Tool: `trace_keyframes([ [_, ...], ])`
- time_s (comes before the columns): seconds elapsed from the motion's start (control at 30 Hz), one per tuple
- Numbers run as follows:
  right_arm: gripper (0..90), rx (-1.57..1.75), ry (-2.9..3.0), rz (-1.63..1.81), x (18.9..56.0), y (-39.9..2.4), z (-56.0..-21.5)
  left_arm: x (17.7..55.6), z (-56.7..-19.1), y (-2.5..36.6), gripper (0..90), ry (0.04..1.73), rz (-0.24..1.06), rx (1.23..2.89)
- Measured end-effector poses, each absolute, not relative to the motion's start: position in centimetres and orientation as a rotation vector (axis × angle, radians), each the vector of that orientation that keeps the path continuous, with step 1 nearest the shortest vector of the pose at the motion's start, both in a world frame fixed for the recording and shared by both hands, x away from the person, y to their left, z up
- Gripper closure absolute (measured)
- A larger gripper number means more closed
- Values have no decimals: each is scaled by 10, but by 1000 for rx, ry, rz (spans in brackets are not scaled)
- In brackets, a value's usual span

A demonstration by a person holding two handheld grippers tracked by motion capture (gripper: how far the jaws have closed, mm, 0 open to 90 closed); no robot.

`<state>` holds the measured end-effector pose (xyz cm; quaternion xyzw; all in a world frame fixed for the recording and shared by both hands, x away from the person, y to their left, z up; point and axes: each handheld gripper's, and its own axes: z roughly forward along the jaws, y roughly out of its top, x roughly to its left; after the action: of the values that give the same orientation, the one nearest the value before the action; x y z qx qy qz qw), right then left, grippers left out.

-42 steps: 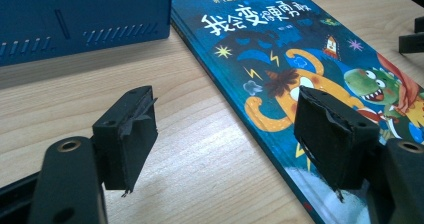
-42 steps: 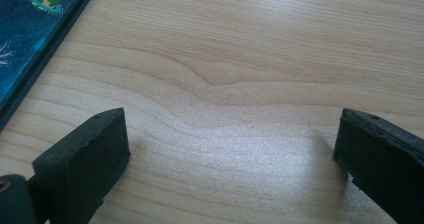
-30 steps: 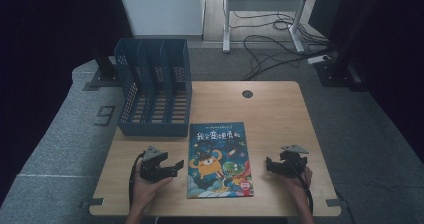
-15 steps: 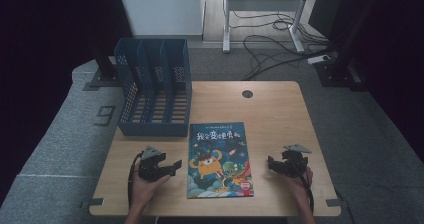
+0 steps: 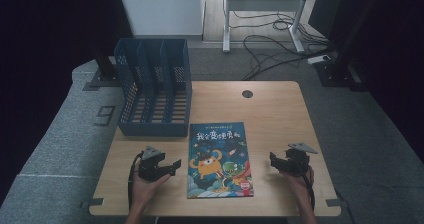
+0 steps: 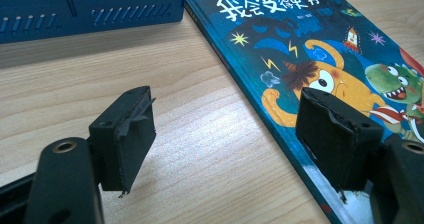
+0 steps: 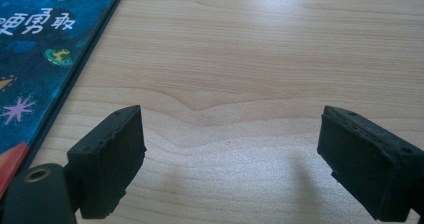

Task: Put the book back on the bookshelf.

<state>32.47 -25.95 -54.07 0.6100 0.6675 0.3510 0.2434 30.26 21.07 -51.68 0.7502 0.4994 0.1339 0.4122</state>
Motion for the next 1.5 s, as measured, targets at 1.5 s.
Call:
trace_keyframes([
  [1.5, 135, 1447, 1965, 1128, 316, -190, -520, 301, -529, 177, 230, 1198, 274, 1978],
])
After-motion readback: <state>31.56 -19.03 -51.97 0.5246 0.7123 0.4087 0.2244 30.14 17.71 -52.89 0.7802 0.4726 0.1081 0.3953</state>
